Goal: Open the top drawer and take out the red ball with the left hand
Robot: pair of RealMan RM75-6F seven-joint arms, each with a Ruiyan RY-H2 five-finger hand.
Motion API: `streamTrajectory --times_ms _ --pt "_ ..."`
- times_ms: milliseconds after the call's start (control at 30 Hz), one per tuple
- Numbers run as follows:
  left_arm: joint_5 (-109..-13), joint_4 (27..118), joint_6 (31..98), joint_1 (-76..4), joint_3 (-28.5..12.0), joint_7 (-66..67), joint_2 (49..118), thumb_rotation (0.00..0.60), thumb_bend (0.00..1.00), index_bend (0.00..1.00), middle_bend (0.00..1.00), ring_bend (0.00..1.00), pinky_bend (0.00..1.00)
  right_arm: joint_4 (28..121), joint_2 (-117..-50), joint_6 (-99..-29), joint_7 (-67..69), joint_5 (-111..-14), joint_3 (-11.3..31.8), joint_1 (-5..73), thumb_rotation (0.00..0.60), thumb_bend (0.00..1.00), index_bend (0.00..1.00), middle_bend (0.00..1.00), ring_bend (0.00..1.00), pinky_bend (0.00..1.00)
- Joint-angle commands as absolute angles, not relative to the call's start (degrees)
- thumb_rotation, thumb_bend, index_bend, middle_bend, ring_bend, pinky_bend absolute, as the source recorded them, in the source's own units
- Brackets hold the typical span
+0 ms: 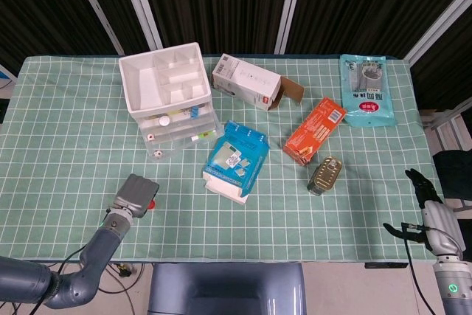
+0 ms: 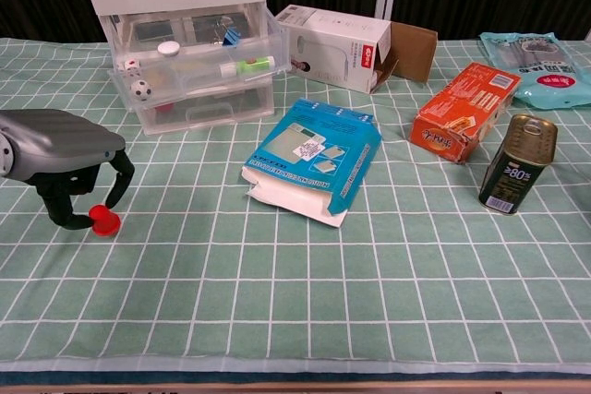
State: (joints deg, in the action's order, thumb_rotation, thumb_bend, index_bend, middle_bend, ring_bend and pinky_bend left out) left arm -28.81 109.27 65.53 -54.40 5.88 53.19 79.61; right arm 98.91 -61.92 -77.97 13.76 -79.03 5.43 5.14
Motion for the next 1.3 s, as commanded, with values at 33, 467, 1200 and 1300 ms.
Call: streamTrajectory --times_ms 33,467,1200,1300 --pt "-28.5 108.7 65.5 -54.3 6.0 53.5 80.1 0.600 0.31 0.52 1.00 1.00 1.00 98.9 -61.9 -78.0 13.7 -79.0 5.4 5.1 0.600 0.09 0.00 0.00 0.00 0.22" --pt "-30.8 111.1 67.5 -53.2 5.2 52.1 78.1 0.600 0.17 0.38 1.00 1.00 1.00 98.8 -61.9 -78.1 13.6 -79.1 5.4 5.1 0.600 0.09 0.00 0.00 0.00 0.22" --pt "-75.2 102.6 96.2 -23.0 15.2 21.2 72.2 0.600 0.07 0.00 0.00 0.00 0.00 97.8 -63.3 -79.2 9.9 -78.5 5.9 5.1 0.600 0.09 0.00 0.00 0.00 0.22" --pt "-76.4 99.5 98.2 -20.3 14.2 18.3 72.9 0.600 0.07 0.00 0.00 0.00 0.00 97.7 -63.5 -79.1 9.6 -78.2 6.1 5.2 0.600 0.09 0.00 0.00 0.00 0.22"
